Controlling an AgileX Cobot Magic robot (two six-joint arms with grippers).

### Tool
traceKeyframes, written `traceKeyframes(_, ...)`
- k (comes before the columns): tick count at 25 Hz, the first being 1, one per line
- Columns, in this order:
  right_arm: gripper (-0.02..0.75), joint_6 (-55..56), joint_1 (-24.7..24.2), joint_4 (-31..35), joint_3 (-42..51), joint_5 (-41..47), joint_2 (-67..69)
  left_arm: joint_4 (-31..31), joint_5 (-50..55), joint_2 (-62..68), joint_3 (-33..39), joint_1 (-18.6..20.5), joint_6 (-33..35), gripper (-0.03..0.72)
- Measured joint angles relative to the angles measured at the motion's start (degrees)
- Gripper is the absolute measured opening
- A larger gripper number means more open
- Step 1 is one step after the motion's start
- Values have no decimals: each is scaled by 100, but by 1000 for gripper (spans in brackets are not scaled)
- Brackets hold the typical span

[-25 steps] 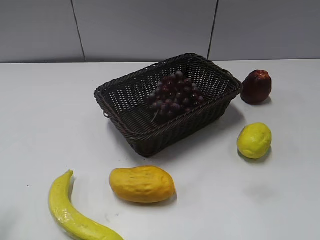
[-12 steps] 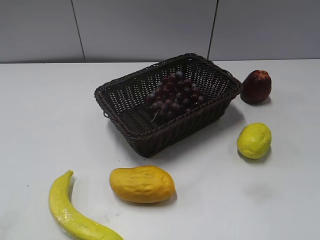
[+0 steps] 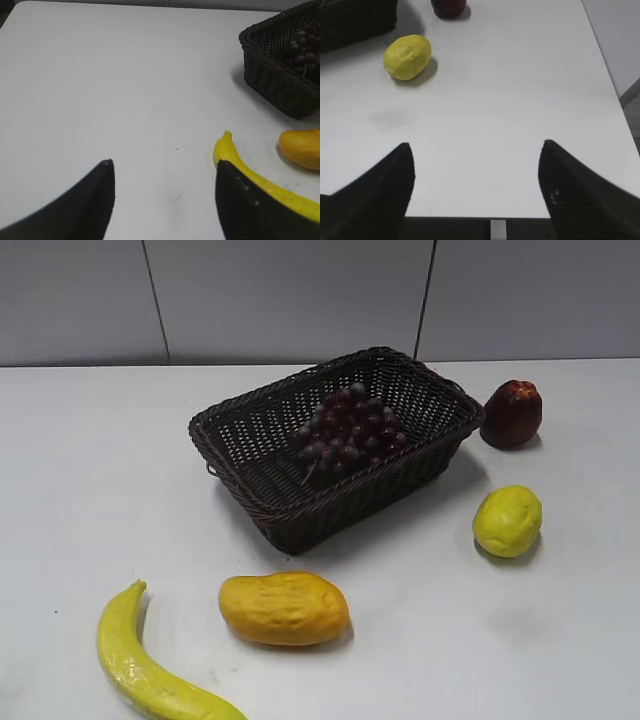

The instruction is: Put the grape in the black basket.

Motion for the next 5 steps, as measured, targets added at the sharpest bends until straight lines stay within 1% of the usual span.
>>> traceKeyframes(5,584,0,0,0,0,0,0,16,5,-41,0,0,0,488)
